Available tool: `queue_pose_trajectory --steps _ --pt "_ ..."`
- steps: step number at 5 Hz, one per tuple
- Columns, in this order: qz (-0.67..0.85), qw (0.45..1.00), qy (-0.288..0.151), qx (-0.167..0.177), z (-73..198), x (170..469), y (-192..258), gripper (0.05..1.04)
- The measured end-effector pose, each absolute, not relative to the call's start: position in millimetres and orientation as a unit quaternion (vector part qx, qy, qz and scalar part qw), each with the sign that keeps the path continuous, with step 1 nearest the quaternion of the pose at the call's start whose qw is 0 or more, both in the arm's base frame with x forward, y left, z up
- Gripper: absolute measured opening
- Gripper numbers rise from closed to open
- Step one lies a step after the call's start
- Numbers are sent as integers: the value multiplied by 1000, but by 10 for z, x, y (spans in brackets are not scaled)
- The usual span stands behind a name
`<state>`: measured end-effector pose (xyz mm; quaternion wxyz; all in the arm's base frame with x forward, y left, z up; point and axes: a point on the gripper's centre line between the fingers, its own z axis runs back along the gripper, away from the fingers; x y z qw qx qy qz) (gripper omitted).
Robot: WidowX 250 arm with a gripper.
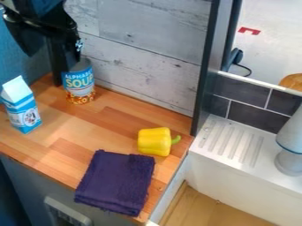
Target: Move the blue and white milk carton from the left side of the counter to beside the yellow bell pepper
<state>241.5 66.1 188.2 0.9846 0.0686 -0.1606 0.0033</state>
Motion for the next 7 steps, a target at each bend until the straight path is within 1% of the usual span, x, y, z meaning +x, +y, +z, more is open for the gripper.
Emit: queue_pose_trajectory --steps 1,2,3,4,5,6,7 --pt "4 987 -148 65 1816 2413 664 1003" --pt "41 993 -100 55 1675 2675 1099 1003" --pt "45 995 -65 56 1608 2919 1537 1003" --pt "11 998 -41 41 1542 3019 1865 1003" --pt "-34 997 -54 45 1500 3078 2038 1003" --pt "-70 995 -58 46 1402 3078 2165 1003" --pt "-83 993 -75 48 1317 3043 2361 1003"
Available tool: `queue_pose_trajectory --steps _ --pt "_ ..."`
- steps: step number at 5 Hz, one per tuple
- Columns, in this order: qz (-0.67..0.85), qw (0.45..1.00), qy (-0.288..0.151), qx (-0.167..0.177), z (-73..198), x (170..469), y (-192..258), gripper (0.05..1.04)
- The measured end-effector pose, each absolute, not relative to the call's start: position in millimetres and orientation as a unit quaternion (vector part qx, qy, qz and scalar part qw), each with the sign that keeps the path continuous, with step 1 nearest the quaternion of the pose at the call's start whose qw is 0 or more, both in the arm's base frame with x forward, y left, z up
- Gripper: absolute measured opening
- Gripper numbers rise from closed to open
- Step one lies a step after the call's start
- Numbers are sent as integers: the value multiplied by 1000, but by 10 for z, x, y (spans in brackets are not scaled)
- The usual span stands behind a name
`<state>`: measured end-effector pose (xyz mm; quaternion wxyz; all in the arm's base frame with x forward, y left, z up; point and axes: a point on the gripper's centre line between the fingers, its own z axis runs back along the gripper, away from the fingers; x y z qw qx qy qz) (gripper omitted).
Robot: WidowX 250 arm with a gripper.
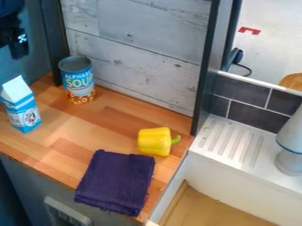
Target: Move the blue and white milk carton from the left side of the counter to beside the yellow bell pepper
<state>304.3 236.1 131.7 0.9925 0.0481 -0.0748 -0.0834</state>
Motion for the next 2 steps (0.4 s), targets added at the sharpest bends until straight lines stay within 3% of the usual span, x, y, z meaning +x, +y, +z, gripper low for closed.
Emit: queue_pose_trajectory --steps 2 --pt "-54 993 -93 38 975 2947 2467 1003"
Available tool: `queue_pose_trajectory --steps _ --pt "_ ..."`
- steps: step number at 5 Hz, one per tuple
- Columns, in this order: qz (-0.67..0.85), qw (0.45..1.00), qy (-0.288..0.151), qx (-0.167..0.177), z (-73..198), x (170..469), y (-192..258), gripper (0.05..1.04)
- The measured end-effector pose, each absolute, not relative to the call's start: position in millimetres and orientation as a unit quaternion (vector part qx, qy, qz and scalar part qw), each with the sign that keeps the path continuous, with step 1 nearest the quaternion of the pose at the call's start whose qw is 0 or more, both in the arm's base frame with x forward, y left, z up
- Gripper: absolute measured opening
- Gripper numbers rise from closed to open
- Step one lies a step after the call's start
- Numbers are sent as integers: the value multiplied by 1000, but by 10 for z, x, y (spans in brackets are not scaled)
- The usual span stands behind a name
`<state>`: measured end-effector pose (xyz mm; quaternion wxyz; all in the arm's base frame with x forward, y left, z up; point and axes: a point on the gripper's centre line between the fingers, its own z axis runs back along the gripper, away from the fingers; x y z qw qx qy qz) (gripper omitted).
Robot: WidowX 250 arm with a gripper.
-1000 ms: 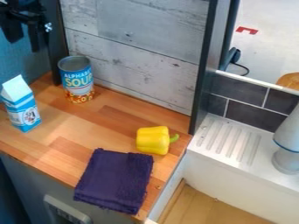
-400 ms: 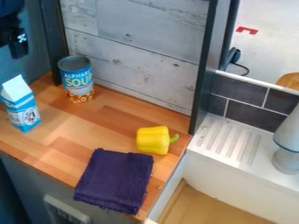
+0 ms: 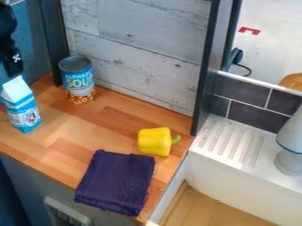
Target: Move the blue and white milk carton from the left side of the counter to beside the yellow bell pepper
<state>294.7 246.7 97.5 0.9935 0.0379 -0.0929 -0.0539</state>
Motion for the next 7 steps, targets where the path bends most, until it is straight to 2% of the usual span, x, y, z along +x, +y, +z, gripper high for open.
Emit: queue_pose_trajectory --steps 1,2,4,5,6,7 --pt "-55 994 -90 20 912 2917 2399 1003" --pt "-63 994 -86 17 865 2904 2381 1003" --pt "-83 995 -64 1 600 2918 2238 1003" --pt "-85 995 -57 -1 485 2936 2175 970" --pt "-69 996 -64 7 455 2956 2176 834" --pt "-61 996 -68 14 464 2954 2186 833"
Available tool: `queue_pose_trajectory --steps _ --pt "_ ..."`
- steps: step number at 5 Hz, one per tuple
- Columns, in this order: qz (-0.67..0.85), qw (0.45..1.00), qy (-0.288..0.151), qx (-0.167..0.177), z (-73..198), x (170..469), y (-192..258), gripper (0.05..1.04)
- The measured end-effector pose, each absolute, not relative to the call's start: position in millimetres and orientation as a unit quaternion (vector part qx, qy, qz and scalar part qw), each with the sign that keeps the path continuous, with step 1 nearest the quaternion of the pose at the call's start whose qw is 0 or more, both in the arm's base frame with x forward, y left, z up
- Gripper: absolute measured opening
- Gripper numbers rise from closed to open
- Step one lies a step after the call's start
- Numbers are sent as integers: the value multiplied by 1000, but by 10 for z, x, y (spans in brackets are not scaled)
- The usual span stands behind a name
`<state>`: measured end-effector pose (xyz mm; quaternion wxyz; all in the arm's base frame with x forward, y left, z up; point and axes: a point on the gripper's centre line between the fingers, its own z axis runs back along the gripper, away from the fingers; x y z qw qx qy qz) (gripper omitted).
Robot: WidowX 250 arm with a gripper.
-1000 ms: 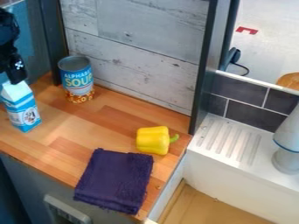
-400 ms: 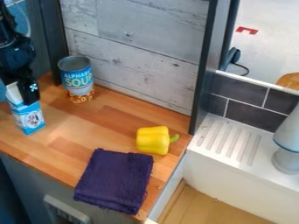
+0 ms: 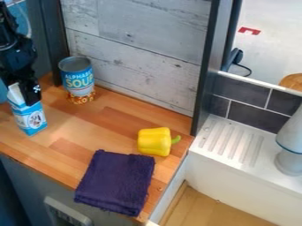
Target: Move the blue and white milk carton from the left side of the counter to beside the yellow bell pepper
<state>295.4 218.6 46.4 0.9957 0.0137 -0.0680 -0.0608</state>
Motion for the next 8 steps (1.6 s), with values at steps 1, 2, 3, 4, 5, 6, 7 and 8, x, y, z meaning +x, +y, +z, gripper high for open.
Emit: queue_pose_trajectory --steps 1,2,3,4,5,6,7,8 --pt "-66 995 -70 16 529 2930 2153 833" --pt "-114 986 -122 16 1032 3048 1750 833" --pt "-153 980 -127 -2 1132 3155 1359 833" --pt "-183 976 -120 -16 1130 3282 965 833" --pt "-197 975 -102 -24 899 3412 821 833" --pt "-200 975 -93 -30 768 3526 754 833" --pt "-194 977 -86 -37 655 3614 749 833" --pt "-195 976 -80 -47 580 3647 697 833"
